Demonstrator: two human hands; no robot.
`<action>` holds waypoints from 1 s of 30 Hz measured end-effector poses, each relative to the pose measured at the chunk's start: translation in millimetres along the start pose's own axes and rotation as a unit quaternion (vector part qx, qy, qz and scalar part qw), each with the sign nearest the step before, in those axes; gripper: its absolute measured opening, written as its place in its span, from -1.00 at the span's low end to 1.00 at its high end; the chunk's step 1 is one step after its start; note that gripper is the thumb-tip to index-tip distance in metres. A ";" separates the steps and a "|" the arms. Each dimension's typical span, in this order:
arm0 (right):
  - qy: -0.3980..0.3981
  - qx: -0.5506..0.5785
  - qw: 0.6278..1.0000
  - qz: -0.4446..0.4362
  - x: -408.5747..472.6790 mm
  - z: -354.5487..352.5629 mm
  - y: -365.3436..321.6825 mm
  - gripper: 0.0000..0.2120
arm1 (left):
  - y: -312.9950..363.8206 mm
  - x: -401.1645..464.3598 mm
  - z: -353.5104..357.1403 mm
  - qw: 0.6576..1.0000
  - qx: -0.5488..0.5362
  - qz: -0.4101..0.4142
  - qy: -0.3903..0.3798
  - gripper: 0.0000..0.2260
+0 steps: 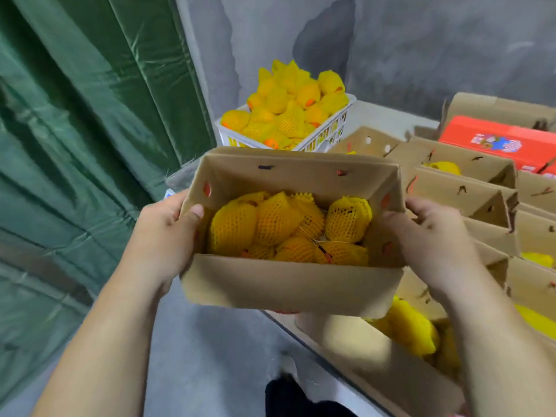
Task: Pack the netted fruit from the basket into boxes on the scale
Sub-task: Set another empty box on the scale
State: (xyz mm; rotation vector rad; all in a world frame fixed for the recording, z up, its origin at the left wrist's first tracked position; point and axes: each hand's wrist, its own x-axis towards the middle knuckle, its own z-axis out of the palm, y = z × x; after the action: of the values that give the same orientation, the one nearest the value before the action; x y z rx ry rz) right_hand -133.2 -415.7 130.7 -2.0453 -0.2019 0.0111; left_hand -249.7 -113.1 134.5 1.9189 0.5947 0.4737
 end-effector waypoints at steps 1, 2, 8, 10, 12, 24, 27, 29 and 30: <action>0.000 0.006 1.000 0.009 17.2 14.5 -4.5 -0.72 | -3.9 19.7 -2.8 1.000 -0.006 -0.002 -0.003 -0.54; -0.001 0.004 1.000 0.008 29.2 23.8 -8.4 -0.77 | -5.8 31.8 -4.7 1.000 -0.014 -0.005 -0.006 -0.54; -0.038 -0.002 0.999 0.019 127.0 100.6 -42.6 -0.76 | -24.3 153.3 -36.5 0.999 -0.002 -0.044 0.000 -0.64; -0.049 0.011 0.998 0.028 146.0 123.9 -51.0 -0.68 | -32.4 192.8 -46.6 0.999 0.013 -0.041 -0.001 -0.64; -0.057 0.027 0.997 0.048 159.2 147.2 -57.2 -0.67 | -39.2 232.1 -55.0 0.999 0.032 -0.044 -0.004 -0.63; 0.116 0.095 0.962 0.229 185.3 317.0 -68.3 -0.74 | -111.7 441.5 -81.7 0.960 0.141 -0.003 -0.243 -0.68; 0.152 0.013 0.963 0.223 179.2 347.2 -76.4 -0.81 | -128.1 460.3 -82.4 0.941 0.118 -0.029 -0.315 -0.77; 0.182 -0.020 0.954 0.237 173.5 357.2 -84.2 -0.85 | -135.8 466.0 -84.2 0.941 0.084 -0.025 -0.327 -0.72; 0.187 -0.026 0.950 0.248 170.8 360.3 -88.7 -0.86 | -139.4 467.6 -85.5 0.942 0.080 0.000 -0.327 -0.72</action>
State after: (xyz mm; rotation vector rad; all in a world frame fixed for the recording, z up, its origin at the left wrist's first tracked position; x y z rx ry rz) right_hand -11.3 -33.3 54.6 -2.0578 0.5543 -0.0715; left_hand 49.0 276.5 68.9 2.0712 0.1957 -0.2312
